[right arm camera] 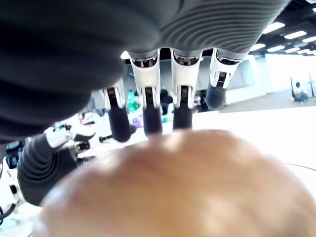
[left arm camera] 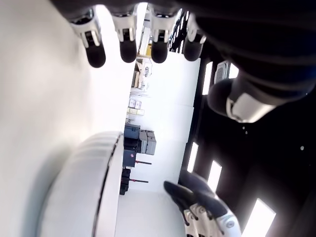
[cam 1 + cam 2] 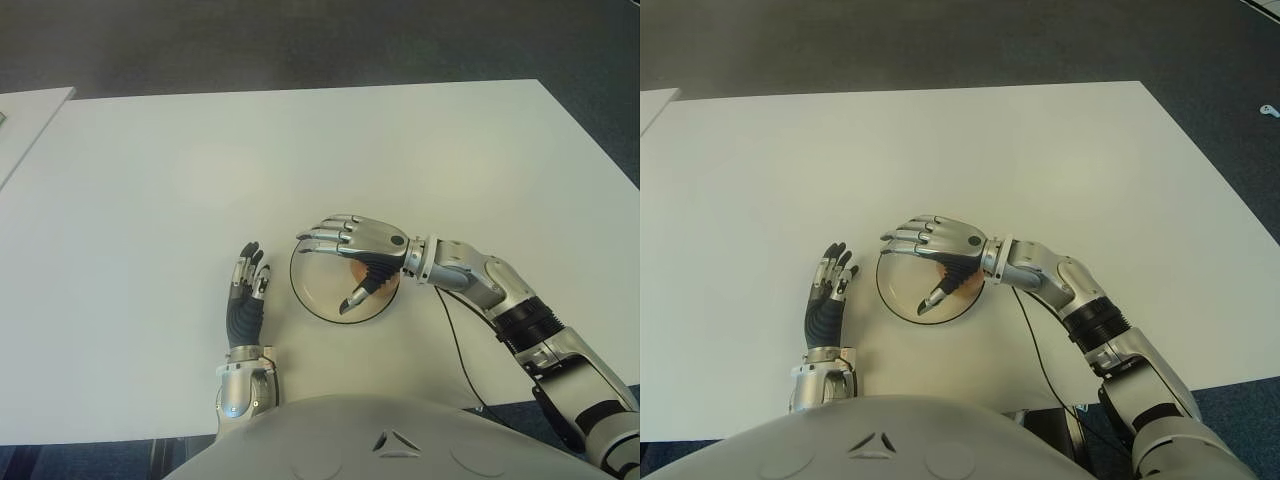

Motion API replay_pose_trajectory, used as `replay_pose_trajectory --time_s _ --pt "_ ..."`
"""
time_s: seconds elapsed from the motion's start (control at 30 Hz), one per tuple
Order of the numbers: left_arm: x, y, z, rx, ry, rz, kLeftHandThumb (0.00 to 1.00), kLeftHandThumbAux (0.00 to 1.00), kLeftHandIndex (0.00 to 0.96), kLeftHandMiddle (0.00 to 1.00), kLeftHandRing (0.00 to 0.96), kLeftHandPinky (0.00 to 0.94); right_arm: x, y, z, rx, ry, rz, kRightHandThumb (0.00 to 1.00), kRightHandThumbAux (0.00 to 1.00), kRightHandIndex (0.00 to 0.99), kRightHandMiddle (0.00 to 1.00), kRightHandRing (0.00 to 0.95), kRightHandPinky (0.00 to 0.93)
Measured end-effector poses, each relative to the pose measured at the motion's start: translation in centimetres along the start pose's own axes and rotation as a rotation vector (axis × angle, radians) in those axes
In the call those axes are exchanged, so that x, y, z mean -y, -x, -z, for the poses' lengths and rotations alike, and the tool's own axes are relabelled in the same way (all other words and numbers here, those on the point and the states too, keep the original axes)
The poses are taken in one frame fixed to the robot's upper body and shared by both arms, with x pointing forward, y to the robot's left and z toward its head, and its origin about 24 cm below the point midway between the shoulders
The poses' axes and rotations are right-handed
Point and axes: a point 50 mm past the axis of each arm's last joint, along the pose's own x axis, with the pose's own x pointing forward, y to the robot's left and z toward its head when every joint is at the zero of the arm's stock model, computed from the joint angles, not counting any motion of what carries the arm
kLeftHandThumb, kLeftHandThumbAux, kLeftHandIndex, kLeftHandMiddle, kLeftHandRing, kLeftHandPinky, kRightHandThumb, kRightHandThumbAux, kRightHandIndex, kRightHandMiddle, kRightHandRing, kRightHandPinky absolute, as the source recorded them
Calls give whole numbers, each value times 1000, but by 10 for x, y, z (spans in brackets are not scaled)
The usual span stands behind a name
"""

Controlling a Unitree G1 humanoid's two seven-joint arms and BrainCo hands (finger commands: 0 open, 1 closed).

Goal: Put the apples into the plate.

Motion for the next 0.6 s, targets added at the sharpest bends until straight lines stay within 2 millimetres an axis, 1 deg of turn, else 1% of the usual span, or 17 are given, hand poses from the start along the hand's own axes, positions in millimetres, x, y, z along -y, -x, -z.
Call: replay_pose_trajectory --time_s 0.33,0.5,0.6 --pt "0 1 0 10 -27 9 139 494 44 58 75 119 0 1 1 -9 -7 5 94 345 0 0 0 0" --pt "0 1 0 21 -32 11 144 494 49 57 72 113 1 3 5 -34 -33 24 93 342 0 0 0 0" --pt "-1 2 0 31 -18 2 160 474 65 60 70 113 4 3 10 -90 -126 80 100 337 0 0 0 0"
